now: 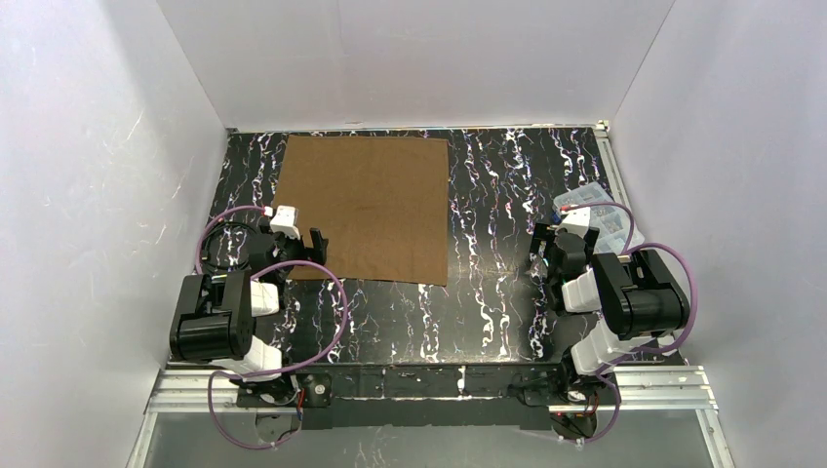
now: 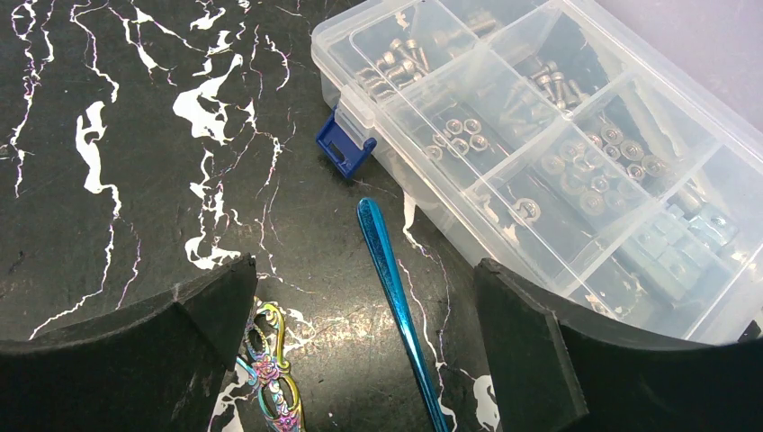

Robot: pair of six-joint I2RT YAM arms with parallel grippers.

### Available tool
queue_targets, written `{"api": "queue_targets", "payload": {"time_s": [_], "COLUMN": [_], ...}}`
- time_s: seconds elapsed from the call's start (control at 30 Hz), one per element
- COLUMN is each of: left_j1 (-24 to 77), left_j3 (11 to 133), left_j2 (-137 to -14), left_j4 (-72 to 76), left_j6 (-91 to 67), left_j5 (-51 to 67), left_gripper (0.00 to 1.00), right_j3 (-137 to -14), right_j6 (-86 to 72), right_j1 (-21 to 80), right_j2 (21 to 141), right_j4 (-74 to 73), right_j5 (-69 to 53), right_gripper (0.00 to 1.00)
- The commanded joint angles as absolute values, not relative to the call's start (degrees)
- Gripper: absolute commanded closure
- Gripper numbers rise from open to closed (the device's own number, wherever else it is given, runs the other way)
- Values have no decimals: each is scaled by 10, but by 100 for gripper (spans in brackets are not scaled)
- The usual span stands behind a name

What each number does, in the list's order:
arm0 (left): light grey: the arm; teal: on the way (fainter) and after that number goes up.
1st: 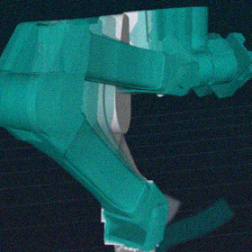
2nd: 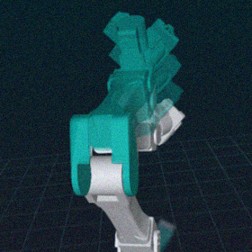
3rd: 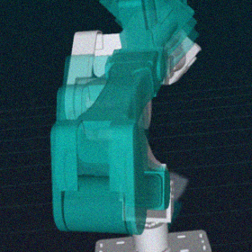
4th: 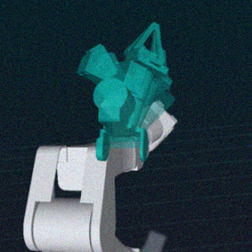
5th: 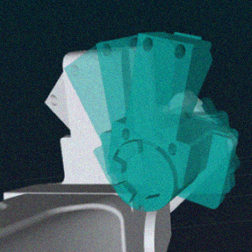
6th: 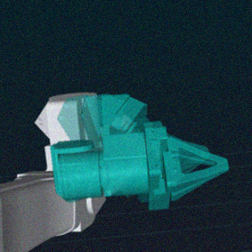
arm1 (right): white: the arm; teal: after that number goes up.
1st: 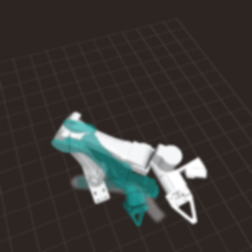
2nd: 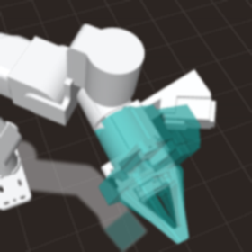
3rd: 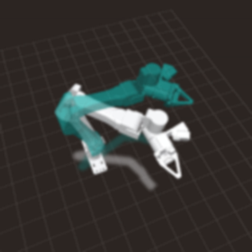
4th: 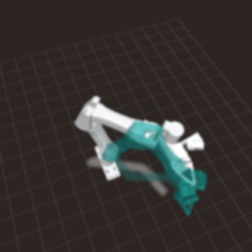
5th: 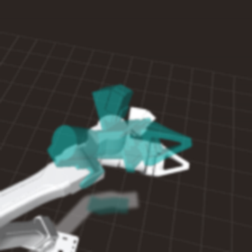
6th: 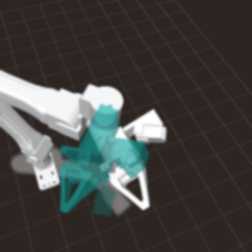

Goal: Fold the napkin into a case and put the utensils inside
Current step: Flatten the napkin at the center of the board.

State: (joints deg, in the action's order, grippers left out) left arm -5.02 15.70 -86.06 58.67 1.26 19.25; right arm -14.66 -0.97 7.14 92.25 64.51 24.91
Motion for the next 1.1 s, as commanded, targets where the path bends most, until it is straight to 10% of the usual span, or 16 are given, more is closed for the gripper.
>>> {"api": "queue_targets", "payload": {"time_s": [0.0, 0.5, 0.8, 1.07], "left_j1": [-47, -53, -67, -102], "left_j3": [162, 172, 459, 714], "left_j2": [-852, -831, -719, -798], "left_j4": [601, 568, -6, -378], "left_j6": [15, 5, 113, 196], "left_j5": [185, 190, 263, 262], "left_gripper": [2, 2, 2, 2], "right_j3": [-152, -169, -297, -541], "right_j6": [-2, -3, -141, -329], "right_j1": [72, 76, 88, 71], "right_j2": [920, 895, 661, 783], "right_j4": [677, 632, 331, 114], "right_j5": [250, 286, 234, -123], "right_gripper": [1, 1, 1, 1]}}
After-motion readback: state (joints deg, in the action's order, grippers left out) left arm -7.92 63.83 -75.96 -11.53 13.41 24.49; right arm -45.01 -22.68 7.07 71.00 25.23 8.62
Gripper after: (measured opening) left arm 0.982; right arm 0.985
